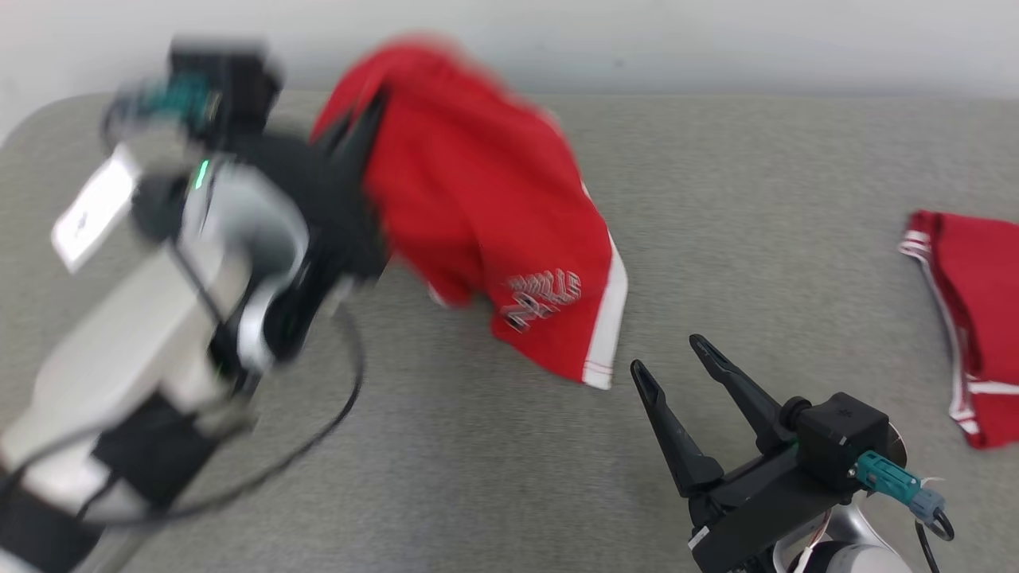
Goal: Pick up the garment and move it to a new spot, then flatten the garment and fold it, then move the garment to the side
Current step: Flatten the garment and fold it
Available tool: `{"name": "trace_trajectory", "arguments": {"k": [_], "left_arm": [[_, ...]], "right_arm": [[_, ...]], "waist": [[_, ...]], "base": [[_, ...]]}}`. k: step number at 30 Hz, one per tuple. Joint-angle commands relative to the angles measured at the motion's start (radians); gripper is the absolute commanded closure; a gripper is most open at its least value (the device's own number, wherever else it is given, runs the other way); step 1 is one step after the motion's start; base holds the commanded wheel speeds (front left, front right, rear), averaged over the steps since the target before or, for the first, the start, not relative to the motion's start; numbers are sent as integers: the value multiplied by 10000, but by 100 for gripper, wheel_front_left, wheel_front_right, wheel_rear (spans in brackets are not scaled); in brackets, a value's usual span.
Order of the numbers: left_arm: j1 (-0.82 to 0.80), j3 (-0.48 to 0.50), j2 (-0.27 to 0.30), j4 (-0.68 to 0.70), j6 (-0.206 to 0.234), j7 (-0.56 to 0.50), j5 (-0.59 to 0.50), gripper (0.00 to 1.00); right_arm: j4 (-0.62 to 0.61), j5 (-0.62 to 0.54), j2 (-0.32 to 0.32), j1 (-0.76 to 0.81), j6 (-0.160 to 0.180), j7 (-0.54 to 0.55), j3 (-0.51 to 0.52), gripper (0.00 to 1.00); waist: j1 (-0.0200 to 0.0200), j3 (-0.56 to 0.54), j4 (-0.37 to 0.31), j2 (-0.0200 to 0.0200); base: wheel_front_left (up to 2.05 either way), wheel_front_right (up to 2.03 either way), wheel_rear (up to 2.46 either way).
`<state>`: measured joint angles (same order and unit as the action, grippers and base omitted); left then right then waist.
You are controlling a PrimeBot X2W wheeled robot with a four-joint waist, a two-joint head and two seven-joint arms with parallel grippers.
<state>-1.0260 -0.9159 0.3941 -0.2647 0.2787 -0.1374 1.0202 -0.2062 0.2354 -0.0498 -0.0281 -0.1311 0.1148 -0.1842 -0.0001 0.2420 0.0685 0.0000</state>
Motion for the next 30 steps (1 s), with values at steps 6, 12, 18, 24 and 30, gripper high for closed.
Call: {"name": "trace_trajectory", "arguments": {"k": [6, 12, 18, 24, 30], "left_arm": [[2848, -52, 1361, 1089, 702, 446, 489, 100], [4758, -307, 1827, 2161, 934, 1138, 625, 100], [5635, -411, 2145, 2538, 1377, 1491, 493, 100], [6107, -700, 2568, 2300, 2038, 1206, 285, 98], [6512, -765, 2647, 2477, 2558, 982, 461, 0]], "right_arm": [[-119, -147, -19, 50, 8, 140, 78, 0], [-165, -194, -19, 47, 8, 245, 56, 0], [-163, -178, -19, 21, 8, 319, 2, 0], [-168, -175, -19, 31, 9, 326, -45, 0], [-146, -120, -19, 94, 9, 254, 1, 0]], "waist": [[1, -59, 890, 0], [1, -133, 1142, 0], [1, -211, 1162, 0], [1, -323, 976, 0], [1, -406, 806, 0]], "base": [[0, 0, 0], [0, 0, 0], [0, 0, 0], [0, 0, 0], [0, 0, 0]]}}
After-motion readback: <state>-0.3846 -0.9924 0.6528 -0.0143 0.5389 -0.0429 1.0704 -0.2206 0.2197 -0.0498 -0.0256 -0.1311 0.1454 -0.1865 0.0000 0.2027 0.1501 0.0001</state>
